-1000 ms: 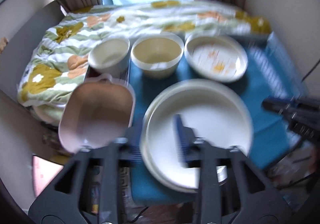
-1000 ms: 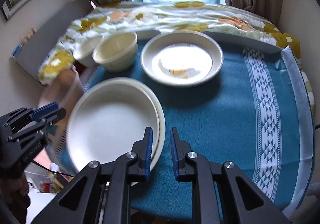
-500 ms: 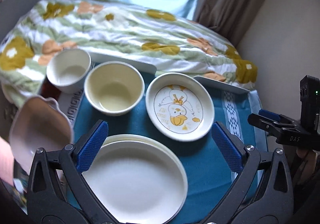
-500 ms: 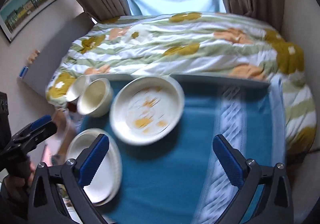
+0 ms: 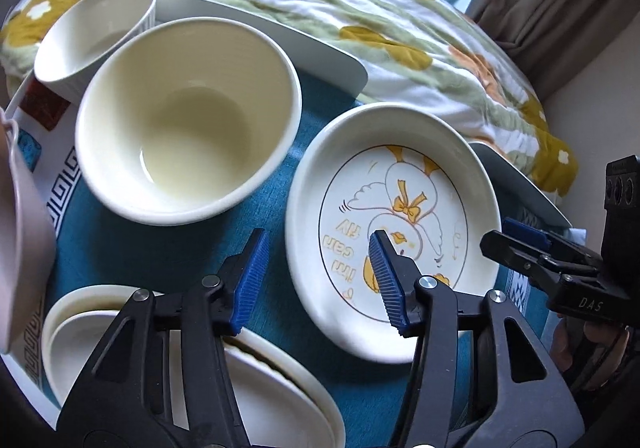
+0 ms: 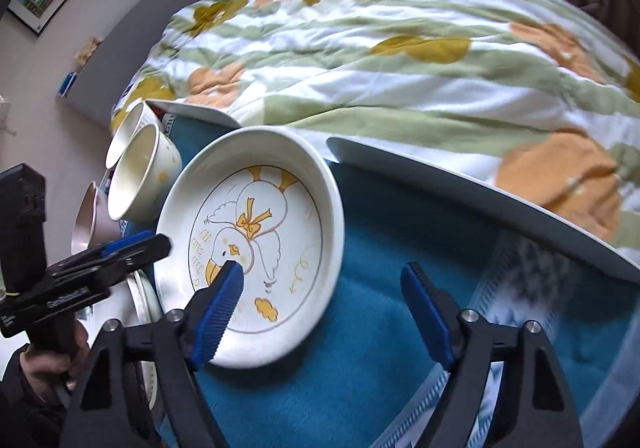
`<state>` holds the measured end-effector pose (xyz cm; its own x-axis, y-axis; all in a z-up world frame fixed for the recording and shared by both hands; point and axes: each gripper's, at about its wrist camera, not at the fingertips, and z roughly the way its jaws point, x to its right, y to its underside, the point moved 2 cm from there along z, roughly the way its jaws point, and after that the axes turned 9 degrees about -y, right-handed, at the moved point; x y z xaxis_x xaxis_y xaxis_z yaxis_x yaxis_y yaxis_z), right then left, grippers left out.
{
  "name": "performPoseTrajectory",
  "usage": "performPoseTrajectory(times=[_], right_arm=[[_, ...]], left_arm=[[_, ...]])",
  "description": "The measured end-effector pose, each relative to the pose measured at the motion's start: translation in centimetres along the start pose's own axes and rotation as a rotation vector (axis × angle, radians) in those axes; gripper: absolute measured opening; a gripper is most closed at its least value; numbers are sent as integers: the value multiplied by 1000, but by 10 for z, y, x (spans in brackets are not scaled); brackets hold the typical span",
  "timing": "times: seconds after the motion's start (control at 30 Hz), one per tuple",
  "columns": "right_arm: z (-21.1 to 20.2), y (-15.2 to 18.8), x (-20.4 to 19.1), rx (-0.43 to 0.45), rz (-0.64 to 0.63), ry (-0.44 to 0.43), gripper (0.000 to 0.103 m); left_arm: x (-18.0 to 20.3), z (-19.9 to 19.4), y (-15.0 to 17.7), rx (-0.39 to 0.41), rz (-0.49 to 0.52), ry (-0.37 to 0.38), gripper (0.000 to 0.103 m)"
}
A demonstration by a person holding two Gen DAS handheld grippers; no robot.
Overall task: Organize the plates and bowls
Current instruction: 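Reach to the small duck-print plate and grasp its rim with the right gripper, then lift the small duck-print plate and lower it onto the stacked plates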
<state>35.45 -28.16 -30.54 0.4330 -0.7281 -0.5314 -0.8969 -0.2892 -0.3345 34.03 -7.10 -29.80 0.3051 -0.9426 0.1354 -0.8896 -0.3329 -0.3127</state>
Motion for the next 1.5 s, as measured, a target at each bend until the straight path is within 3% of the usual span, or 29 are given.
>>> performPoseTrajectory(times=[0.13,0.2,0.3,0.5,0.8,1.1,1.5], right_arm=[[11,-2,3,-18,-16,-27,49],[13,-3,3,-21,-19,-36,35],[15,-4,5,-20,-26,-46,30],[16,-4,10,0,-14,-37,16],[7,-1,0,21,-44,1,16],[-36,8,-36,98,-59,55,16],[-47,64,-126,205,62,55,16]], left_arm=[[0,6,0,-6,-9,-25,48],[-1,10,0,-16,-16,-29,30],[-3,16,-1,-34,-23,-44,19],[-7,16,1,-29,-37,-58,13],[-3,6,2,-20,-12,-60,13],[-7,-51,-1,40,30,23,13],[-73,-124,23,95,166,74,13]])
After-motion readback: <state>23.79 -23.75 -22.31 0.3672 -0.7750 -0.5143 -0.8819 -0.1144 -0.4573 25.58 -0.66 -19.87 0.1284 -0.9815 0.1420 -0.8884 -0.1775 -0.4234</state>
